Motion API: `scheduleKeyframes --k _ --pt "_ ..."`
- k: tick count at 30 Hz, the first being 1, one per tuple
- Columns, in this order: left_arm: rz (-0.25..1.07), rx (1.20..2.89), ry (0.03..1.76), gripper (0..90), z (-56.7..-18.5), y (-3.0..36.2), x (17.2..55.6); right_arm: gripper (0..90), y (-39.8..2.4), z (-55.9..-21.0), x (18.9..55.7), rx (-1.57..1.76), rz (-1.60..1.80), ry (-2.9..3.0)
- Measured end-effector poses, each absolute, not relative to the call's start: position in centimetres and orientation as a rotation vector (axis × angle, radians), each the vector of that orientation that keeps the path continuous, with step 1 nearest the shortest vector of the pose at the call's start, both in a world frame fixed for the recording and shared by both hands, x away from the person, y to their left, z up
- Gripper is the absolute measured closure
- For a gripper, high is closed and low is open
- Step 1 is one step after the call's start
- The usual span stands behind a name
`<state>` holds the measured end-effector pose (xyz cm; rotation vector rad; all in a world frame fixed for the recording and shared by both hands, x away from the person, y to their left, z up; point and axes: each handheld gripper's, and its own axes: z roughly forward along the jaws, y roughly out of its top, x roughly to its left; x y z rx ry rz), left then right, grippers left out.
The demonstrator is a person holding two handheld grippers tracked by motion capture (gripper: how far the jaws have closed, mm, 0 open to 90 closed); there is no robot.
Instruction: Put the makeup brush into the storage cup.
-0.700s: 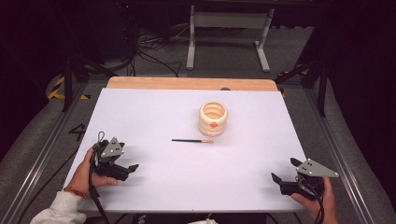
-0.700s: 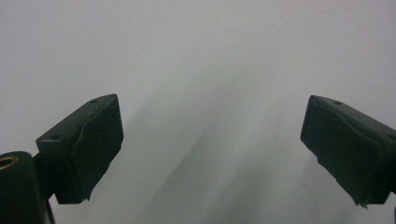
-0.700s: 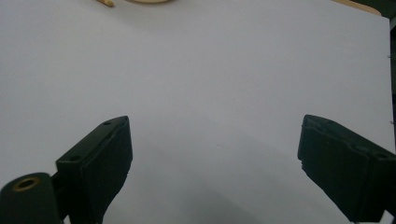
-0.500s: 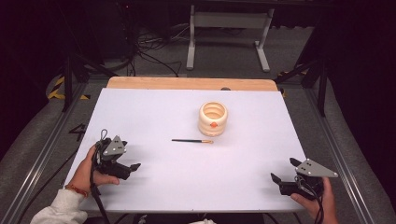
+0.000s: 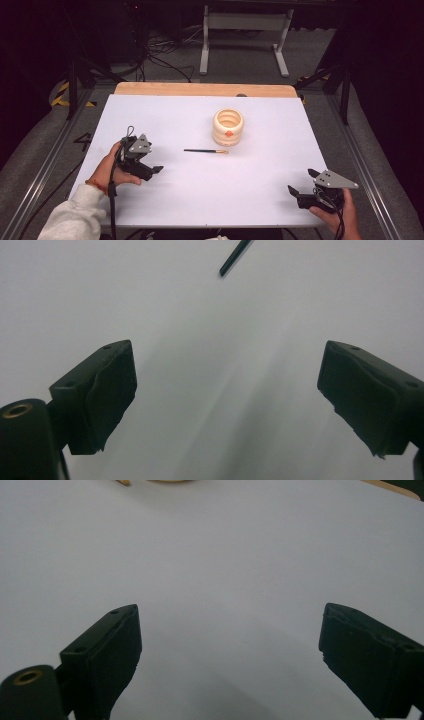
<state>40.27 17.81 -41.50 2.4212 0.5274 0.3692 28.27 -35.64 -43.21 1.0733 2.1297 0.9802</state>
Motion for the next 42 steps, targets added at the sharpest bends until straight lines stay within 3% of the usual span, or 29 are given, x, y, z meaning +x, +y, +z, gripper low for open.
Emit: scheduleKeyframes --k 10,18,34,42 --pt "0.324 2.511 0.383 17.2 -40.7 12.3 43.1 10.8 -35.7 -43.3 28.2 1.076 0.978 2.134" --pt "0.272 2.598 0.279 31.0 -39.9 7.9 45.0 10.9 -35.8 -43.3 28.2 1.085 0.972 2.128" --pt "0.200 2.741 0.149 46.2 -41.2 2.5 47.3 11.0 -36.0 -43.4 28.1 1.086 0.970 2.134" --pt "0.234 2.770 0.095 61.0 -41.9 0.6 48.0 11.1 -35.8 -43.5 28.1 1.081 0.961 2.145"
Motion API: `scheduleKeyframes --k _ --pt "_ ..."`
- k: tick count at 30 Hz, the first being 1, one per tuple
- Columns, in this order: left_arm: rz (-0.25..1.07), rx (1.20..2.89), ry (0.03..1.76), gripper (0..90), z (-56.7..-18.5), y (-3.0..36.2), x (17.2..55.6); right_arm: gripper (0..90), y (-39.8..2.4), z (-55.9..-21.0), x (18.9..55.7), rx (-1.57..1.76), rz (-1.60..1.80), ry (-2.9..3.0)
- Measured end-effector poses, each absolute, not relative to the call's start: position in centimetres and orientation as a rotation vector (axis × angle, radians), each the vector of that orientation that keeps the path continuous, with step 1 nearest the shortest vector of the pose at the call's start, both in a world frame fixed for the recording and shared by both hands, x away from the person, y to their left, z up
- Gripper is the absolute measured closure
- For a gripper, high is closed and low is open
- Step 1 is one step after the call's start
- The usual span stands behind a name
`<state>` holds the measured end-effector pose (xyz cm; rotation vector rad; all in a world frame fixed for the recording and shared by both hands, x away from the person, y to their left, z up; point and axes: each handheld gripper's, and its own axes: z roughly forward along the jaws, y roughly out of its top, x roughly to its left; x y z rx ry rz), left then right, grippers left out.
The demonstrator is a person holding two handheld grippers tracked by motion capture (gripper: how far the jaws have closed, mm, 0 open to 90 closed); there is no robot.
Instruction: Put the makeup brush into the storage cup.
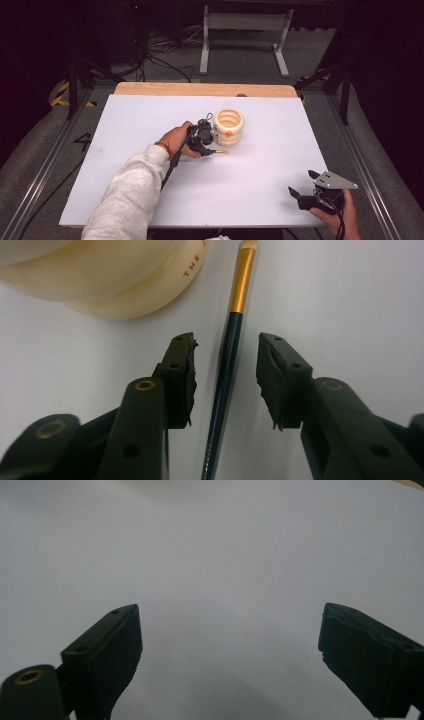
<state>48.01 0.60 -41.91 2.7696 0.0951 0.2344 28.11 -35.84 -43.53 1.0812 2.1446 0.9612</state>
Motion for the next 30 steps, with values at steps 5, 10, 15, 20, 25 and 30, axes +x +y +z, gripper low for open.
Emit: scheduleKeyframes --k 5,10,15,20,25,30 --pt "0.205 2.804 0.103 63.8 -42.5 -0.1 48.4 11.1 -35.9 -43.5 28.1 1.083 0.962 2.144" --pt "0.180 2.799 0.106 67.7 -42.5 -0.3 48.6 11.1 -35.9 -43.6 28.1 1.083 0.960 2.148" --pt "0.147 2.830 0.084 81.8 -42.5 -0.7 48.3 11.1 -35.8 -43.6 28.2 1.079 0.954 2.156" --pt "0.149 2.829 0.091 82.8 -42.5 -0.7 48.3 11.1 -35.7 -43.6 28.1 1.075 0.954 2.159" --pt "0.145 2.824 0.079 82.9 -42.5 -0.7 48.4 11.1 -35.7 -43.7 28.1 1.074 0.953 2.162" --pt "0.195 2.826 0.088 82.9 -42.3 -0.6 48.3 11.1 -35.9 -43.6 28.1 1.078 0.958 2.157"
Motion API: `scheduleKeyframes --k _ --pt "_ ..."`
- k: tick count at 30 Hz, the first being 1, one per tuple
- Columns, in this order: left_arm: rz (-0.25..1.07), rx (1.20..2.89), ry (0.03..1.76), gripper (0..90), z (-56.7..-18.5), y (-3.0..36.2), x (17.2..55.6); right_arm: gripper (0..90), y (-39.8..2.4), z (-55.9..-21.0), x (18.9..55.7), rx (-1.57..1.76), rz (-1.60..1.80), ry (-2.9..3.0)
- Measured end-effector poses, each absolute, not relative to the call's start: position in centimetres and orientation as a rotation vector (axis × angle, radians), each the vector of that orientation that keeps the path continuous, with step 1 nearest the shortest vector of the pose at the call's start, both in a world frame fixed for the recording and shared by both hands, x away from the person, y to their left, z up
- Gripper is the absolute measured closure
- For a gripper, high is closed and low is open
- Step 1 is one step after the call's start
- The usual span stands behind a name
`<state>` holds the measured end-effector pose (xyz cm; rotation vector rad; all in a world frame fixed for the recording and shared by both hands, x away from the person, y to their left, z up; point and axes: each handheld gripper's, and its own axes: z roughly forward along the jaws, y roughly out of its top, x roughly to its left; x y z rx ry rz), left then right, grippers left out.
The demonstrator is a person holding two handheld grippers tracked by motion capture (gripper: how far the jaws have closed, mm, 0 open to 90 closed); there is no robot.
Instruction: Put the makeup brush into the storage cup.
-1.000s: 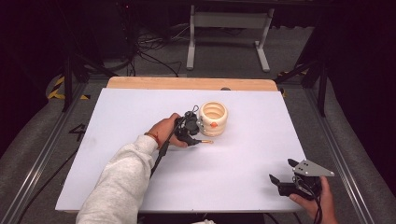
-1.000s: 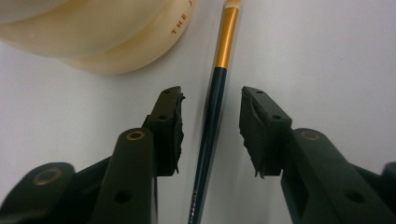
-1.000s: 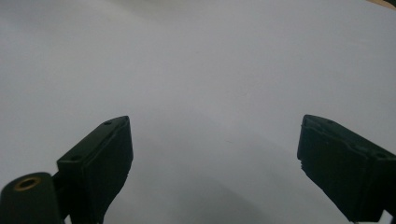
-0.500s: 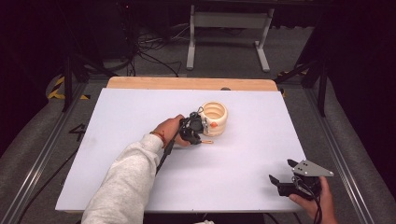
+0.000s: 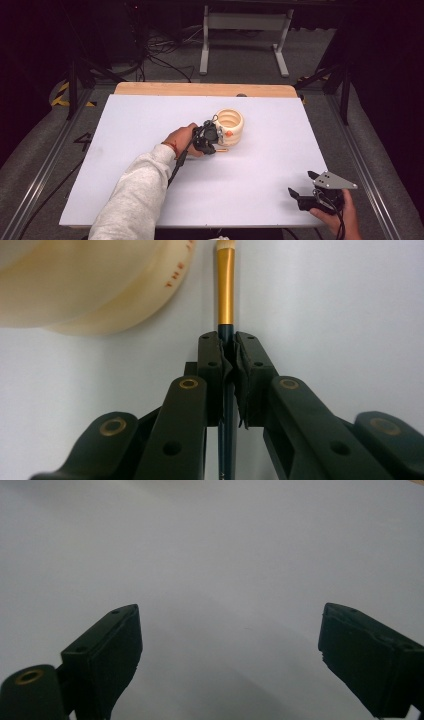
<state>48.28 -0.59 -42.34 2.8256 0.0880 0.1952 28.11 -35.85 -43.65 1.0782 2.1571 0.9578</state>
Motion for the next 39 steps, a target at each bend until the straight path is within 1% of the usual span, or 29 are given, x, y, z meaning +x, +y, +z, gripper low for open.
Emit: scheduleKeyframes --k 1,4,9,20,28,33,39 --pt "0.185 2.817 0.118 82.9 -42.4 -0.5 48.2 11.1 -35.9 -43.6 28.1 1.078 0.957 2.158" --pt "0.210 2.800 0.101 82.9 -42.1 -0.2 48.4 11.1 -35.9 -43.7 28.1 1.079 0.956 2.159" --pt "0.186 2.754 0.116 82.9 -41.4 0.5 48.2 11.1 -35.8 -43.6 28.1 1.081 0.957 2.158" --pt "0.243 2.682 0.153 83.0 -39.8 2.4 47.2 11.1 -35.9 -43.5 28.1 1.084 0.965 2.150" --pt "0.245 2.586 0.178 82.9 -38.7 4.0 46.4 11.1 -35.9 -43.5 28.1 1.086 0.968 2.148" --pt "0.285 2.554 0.198 82.9 -37.9 4.5 46.0 11.1 -35.9 -43.4 28.0 1.087 0.969 2.147" --pt "0.294 2.487 0.220 82.9 -37.4 5.4 45.9 11.1 -35.9 -43.4 28.0 1.087 0.971 2.144"
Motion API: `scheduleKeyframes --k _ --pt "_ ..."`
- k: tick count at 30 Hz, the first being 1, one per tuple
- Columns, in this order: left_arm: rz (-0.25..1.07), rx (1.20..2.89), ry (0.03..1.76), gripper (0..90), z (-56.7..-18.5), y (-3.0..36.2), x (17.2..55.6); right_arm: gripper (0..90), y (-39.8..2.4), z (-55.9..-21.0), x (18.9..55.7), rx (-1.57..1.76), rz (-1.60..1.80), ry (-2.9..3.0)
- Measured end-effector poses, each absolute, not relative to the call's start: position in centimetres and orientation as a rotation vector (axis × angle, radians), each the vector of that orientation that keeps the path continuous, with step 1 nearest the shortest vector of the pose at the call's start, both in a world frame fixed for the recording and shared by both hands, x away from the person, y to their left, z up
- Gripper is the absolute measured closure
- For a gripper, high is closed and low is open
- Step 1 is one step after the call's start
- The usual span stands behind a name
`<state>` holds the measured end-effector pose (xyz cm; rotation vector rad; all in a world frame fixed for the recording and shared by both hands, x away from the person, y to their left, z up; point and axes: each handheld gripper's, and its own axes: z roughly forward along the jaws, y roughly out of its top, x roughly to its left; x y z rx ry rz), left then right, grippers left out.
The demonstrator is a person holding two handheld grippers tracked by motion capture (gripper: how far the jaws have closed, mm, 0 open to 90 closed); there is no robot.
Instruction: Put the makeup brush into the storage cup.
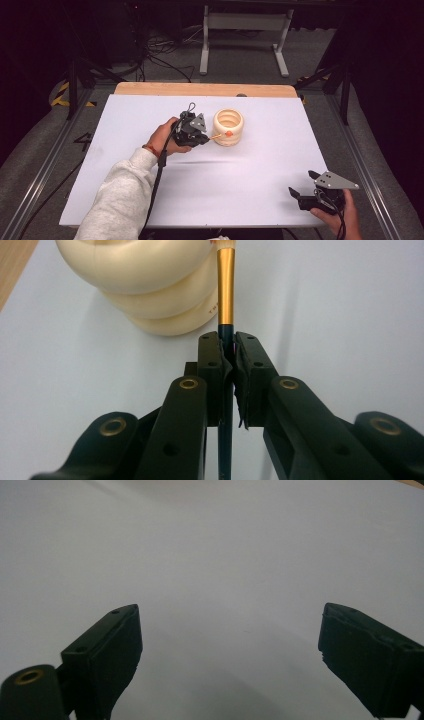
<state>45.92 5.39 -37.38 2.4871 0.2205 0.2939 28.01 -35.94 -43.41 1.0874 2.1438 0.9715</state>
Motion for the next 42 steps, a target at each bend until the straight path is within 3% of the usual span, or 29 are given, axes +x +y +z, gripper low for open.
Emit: scheduleKeyframes --k 42 --pt "0.361 2.179 0.310 83.0 -32.3 8.2 46.2 10.9 -36.0 -43.3 28.0 1.084 0.975 2.140"
